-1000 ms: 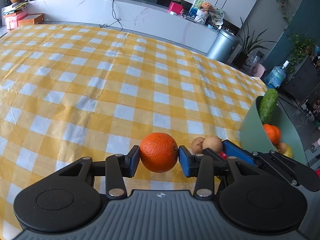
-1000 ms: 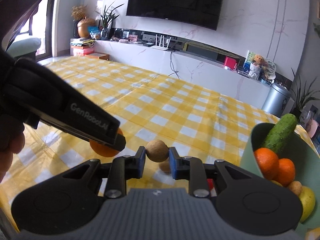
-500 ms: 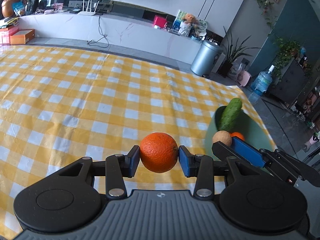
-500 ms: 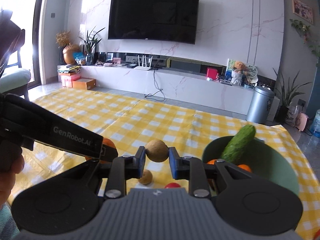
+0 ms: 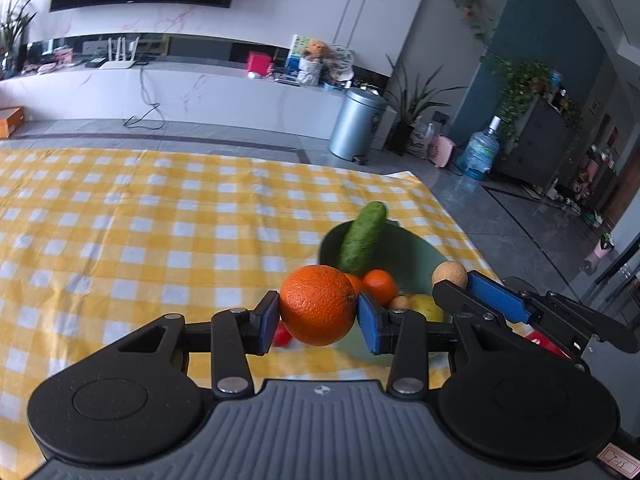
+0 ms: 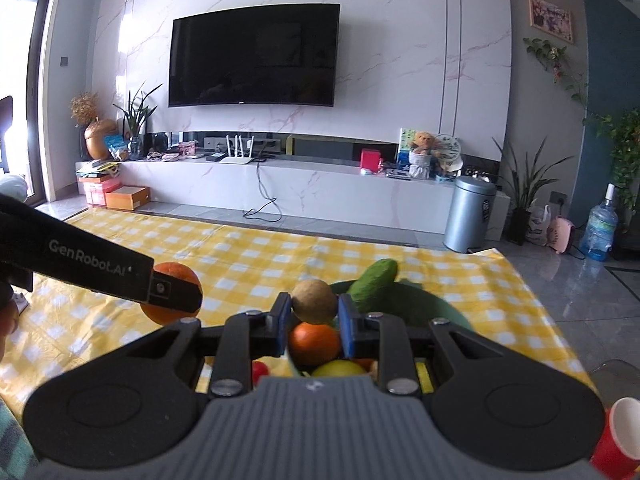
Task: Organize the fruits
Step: 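Carry the orange and kiwi over the green colander with both tools, then open both tools to drop the orange and kiwi into the colander, then move the left tool to another brown kiwi while the right tool approaches the red tomato, then grasp the kiwi with the left tool while the right tool grasps the red tomato, then carry the kiwi and red tomato over the colander with both tools, then open both tools to release the kiwi and tomato into the colander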
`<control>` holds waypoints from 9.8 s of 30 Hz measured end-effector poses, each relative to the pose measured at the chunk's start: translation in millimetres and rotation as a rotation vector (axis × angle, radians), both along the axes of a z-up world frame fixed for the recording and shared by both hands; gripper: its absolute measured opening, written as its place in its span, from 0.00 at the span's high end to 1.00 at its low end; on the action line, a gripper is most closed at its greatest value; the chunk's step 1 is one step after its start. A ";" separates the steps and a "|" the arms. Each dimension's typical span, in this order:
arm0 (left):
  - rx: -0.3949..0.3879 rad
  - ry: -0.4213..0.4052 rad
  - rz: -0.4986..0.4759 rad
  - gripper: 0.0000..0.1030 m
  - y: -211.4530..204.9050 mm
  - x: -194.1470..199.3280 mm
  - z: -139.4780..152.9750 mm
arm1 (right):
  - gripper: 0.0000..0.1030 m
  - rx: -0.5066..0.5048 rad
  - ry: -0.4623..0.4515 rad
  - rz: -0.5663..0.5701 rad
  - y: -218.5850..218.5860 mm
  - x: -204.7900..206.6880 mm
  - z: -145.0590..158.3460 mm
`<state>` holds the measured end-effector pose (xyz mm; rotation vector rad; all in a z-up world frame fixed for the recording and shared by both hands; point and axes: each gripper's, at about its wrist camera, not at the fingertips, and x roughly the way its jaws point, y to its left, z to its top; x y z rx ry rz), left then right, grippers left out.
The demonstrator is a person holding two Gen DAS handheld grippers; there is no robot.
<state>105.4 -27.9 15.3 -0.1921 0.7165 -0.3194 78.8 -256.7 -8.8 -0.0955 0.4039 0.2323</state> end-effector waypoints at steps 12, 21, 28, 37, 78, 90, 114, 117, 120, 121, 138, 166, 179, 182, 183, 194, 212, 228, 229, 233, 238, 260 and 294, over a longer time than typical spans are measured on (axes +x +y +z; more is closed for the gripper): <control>0.026 0.010 -0.126 0.54 -61.5 31.6 -4.0 | 0.79 -0.052 0.030 -0.035 -51.6 16.9 2.8; 0.043 0.067 -0.191 0.54 -89.3 63.6 -18.9 | 0.79 -0.118 0.073 -0.027 -62.1 46.6 -9.4; 0.087 0.098 -0.242 0.54 -108.7 88.9 -30.9 | 0.79 -0.163 0.113 -0.015 -68.4 70.4 -19.1; 0.114 0.144 -0.274 0.54 -115.8 109.9 -49.3 | 0.79 -0.220 0.180 0.019 -66.7 99.8 -35.4; 0.057 0.120 -0.313 0.48 -117.6 103.1 -32.2 | 0.61 -0.296 0.270 0.011 -59.4 118.0 -54.8; 0.099 0.056 -0.255 0.48 -93.4 65.4 -3.8 | 0.35 -0.196 0.188 -0.055 -50.8 82.3 -28.3; 0.088 0.091 -0.084 0.47 2.1 21.7 -26.1 | 0.29 0.055 0.178 -0.104 14.3 19.7 -37.6; 0.079 0.114 -0.072 0.47 12.1 23.2 -35.0 | 0.29 0.058 0.194 -0.084 19.9 21.4 -42.6; 0.072 0.136 -0.061 0.47 20.8 25.2 -44.0 | 0.29 0.045 0.205 -0.058 27.7 23.4 -49.1; 0.067 0.142 -0.059 0.47 23.0 25.7 -46.6 | 0.29 0.039 0.208 -0.051 31.3 24.0 -51.3; -0.020 0.221 -0.051 0.49 54.5 44.4 -90.0 | 0.58 -0.078 0.181 0.082 73.6 30.9 -68.3; -0.019 0.165 -0.001 0.56 54.7 82.5 -130.5 | 0.78 0.021 0.405 -0.020 87.2 89.5 -109.1; -0.015 0.147 0.020 0.74 57.0 83.0 -130.1 | 0.75 0.036 0.364 -0.064 97.2 94.0 -114.4; -0.011 0.138 0.028 0.74 59.1 81.0 -126.8 | 0.75 0.032 0.355 -0.074 99.1 95.6 -115.2; -0.007 0.137 0.031 0.74 59.4 80.4 -126.2 | 0.75 0.031 0.354 -0.078 99.9 96.4 -115.9; -0.021 0.158 0.050 0.74 64.5 79.7 -127.6 | 0.78 0.032 0.325 -0.109 104.1 99.8 -121.8; -0.048 0.142 0.079 0.74 70.8 63.1 -109.7 | 0.78 0.067 0.263 -0.028 100.6 79.2 -105.5; -0.024 0.045 0.057 0.74 47.2 24.8 -55.3 | 0.78 0.102 0.149 0.025 76.2 23.6 -56.8; -0.023 0.039 0.053 0.74 44.3 23.0 -51.3 | 0.78 0.106 0.144 0.022 72.9 20.1 -53.5; -0.021 0.018 0.034 0.74 30.7 15.3 -37.4 | 0.78 0.123 0.127 0.010 57.0 5.8 -41.0; -0.014 -0.003 0.001 0.74 9.5 9.1 -24.2 | 0.78 0.121 0.109 -0.012 34.4 -6.4 -27.5; 0.081 -0.014 -0.207 0.74 -99.3 40.8 -19.0 | 0.78 -0.046 0.090 -0.074 -59.3 18.7 -1.9; 0.036 0.121 -0.295 0.73 -127.6 118.4 -63.7 | 0.78 -0.175 0.335 0.028 -70.9 122.8 -57.0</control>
